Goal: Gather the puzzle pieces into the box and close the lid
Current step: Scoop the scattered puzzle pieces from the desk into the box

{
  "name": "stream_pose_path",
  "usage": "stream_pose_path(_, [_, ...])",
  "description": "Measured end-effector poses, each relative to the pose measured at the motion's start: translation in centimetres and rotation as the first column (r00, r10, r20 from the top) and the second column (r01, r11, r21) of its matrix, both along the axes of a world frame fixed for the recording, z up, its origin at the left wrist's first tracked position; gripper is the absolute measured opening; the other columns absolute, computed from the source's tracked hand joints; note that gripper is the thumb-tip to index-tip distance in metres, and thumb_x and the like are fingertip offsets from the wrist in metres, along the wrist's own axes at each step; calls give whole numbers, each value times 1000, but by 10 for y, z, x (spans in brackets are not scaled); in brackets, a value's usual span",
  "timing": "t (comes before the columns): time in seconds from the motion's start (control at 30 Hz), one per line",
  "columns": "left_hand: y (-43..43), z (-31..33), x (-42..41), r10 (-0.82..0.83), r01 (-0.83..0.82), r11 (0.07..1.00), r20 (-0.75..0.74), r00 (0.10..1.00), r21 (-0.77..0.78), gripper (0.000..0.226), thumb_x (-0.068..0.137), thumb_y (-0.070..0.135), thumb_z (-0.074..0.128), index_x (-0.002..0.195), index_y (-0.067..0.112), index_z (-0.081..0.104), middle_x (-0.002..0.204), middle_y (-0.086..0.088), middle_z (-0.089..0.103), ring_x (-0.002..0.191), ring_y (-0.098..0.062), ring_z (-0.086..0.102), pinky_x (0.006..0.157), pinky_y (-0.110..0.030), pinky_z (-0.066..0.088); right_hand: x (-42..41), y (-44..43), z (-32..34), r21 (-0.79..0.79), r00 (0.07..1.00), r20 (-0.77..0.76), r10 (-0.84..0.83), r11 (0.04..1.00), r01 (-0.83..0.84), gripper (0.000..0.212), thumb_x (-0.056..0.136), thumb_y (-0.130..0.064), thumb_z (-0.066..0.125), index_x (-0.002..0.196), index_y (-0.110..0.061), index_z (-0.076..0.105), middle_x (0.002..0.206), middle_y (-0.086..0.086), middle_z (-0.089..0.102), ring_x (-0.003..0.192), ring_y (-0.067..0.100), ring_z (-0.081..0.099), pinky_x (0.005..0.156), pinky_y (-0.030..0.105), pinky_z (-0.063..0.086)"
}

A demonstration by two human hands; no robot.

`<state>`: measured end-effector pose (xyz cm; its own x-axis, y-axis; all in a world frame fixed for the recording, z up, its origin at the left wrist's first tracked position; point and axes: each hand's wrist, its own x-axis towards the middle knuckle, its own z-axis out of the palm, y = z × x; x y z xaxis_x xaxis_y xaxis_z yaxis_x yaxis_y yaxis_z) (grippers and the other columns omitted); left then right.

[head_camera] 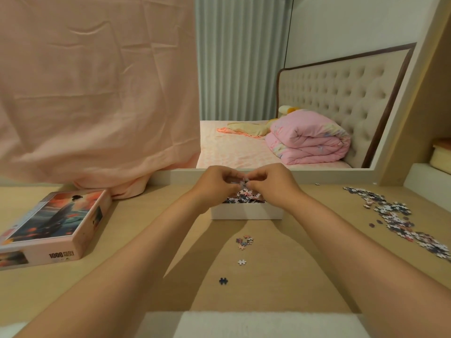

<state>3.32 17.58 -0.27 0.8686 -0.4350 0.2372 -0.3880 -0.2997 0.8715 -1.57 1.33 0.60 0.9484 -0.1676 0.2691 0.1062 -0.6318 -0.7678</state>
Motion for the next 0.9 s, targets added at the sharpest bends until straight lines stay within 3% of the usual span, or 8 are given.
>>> stream_pose_path(0.1, [0,-2,14,-42,31,984,62,997,176,40,90,-4,60,128,7,62,125,-8,66,115,-16,63,102,-36,50,5,-7,-1,-210,998,-61,-8,978,-5,25,92,-16,69,116,-15,74,112,2,73,99,14,64,82,23,43])
stream_pose_path(0.17, [2,-4,19,-63,41,973,88,994,226,43,91,-6,56,131,9,60,130,-8,64,121,-16,59,105,-35,47,3,-10,-2,-240,998,-64,-9,971,-7,27,93,-18,67,119,-17,73,117,1,72,99,11,62,84,21,41])
stream_pose_path(0.33, [9,-12,24,-105,67,961,131,986,267,45,92,-8,52,129,15,62,131,-2,63,126,-11,56,105,-32,46,-9,-10,-3,-254,999,18,43,967,-37,17,91,-15,68,102,-23,79,88,-15,71,70,-7,57,73,15,40])
stream_pose_path(0.4, [10,-13,20,-160,120,953,128,979,279,49,92,-10,49,131,17,61,134,2,61,128,-6,52,106,-26,44,-17,-4,-7,-270,989,-49,136,952,-144,16,90,-14,69,97,-24,79,74,-24,65,64,-14,56,65,6,38])
stream_pose_path(0.53, [7,-9,12,-185,113,942,207,961,315,49,91,-11,48,127,19,63,133,7,59,125,-3,51,97,-16,44,-30,8,-18,-410,936,-251,246,849,-333,22,88,-17,70,108,-25,77,103,-13,73,86,-2,63,80,16,43])
stream_pose_path(0.63, [16,-1,-1,-142,33,946,320,937,322,33,89,0,60,107,25,71,109,14,65,92,-1,60,79,-21,48,-39,10,-21,-472,887,-385,256,771,-427,35,87,-32,74,121,-26,70,104,-16,67,88,2,57,72,15,39])
stream_pose_path(0.77, [39,-3,-39,-360,272,792,58,931,546,10,77,27,75,86,28,73,81,13,71,71,-2,58,73,-28,50,-43,9,-32,-461,863,-418,283,752,-470,25,83,-32,77,107,-27,73,82,-14,60,75,6,55,65,22,40])
stream_pose_path(0.9, [48,-9,-69,-320,376,652,-210,924,658,35,62,44,89,88,27,73,73,18,65,69,0,58,73,-21,46,-44,9,-36,-421,887,-371,275,801,-425,27,85,-29,77,112,-26,76,86,-16,66,83,3,61,75,19,43])
